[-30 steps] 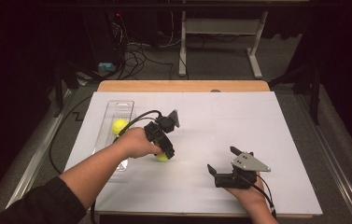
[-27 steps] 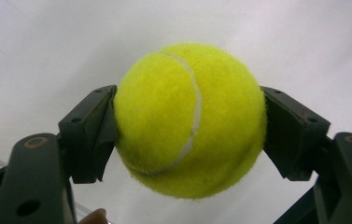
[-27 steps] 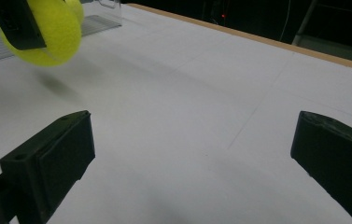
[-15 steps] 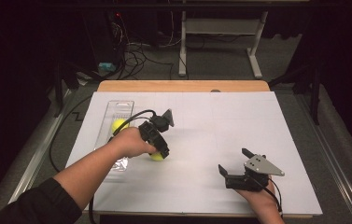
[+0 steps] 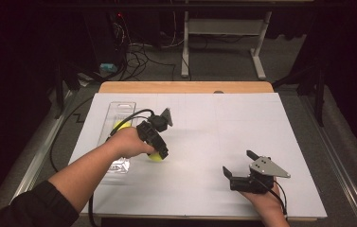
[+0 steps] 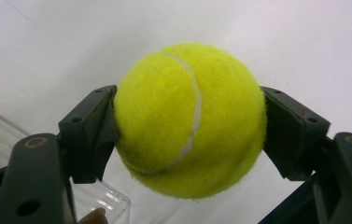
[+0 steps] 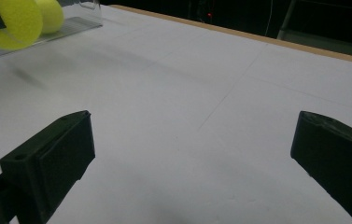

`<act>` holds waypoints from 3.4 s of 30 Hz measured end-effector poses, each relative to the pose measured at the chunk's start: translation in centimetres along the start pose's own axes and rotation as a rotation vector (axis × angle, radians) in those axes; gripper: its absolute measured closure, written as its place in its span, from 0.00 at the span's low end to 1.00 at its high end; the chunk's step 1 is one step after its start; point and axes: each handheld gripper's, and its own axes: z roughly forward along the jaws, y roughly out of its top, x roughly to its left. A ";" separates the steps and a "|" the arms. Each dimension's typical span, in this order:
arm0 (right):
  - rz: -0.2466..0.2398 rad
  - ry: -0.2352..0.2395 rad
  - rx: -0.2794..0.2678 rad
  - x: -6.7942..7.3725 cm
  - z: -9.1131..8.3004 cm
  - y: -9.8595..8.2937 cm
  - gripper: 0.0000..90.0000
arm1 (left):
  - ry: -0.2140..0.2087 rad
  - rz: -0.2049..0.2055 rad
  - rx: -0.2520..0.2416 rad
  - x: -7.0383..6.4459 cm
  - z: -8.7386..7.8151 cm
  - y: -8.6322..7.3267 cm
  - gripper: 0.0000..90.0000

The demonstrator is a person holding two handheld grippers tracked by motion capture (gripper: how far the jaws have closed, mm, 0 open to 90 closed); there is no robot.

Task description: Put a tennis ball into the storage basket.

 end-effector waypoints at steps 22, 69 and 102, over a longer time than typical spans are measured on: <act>-0.002 0.006 0.000 0.1 0.1 0.0 0.00 | 0.010 -0.068 -0.031 2.7 -4.0 -1.9 0.30; -0.007 0.007 0.008 0.3 0.1 0.0 0.00 | 0.047 -0.242 -0.031 9.4 -6.3 -8.2 0.30; -0.010 0.008 0.008 0.3 0.2 0.0 0.00 | 0.063 -0.262 0.015 10.1 -4.1 -9.3 0.30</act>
